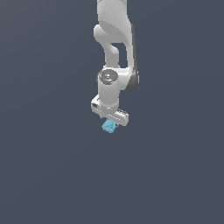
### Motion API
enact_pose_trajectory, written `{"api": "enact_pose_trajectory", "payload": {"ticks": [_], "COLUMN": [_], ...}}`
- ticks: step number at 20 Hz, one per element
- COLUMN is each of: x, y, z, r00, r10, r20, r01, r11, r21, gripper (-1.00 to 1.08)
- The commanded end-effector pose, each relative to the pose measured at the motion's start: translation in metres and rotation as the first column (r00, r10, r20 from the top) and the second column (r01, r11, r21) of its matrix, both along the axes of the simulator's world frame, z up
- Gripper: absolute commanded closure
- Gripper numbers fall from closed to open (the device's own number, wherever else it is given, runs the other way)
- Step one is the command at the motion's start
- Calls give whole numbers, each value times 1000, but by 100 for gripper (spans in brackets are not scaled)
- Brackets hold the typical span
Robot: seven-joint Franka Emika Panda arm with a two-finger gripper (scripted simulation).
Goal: Pick up the object and move it to a goal position.
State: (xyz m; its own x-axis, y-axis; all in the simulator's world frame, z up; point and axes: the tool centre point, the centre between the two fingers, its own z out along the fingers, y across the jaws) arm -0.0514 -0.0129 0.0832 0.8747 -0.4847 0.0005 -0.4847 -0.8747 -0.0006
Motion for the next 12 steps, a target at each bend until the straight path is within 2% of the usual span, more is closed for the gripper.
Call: {"api": "enact_pose_trajectory", "payload": {"ticks": [1,7,12], "x": [-1,-2,-1], "y": [0,0,0], "z": [-9,-37,-43], "r00": [1000,1000,1000], "r10": [-1,-4,-4], "r20": [-1,-1,-1], "r01": [1,4,4], "r11": [1000,1000,1000], "r21": [0,0,0], "gripper": [-92,-92,-92]}}
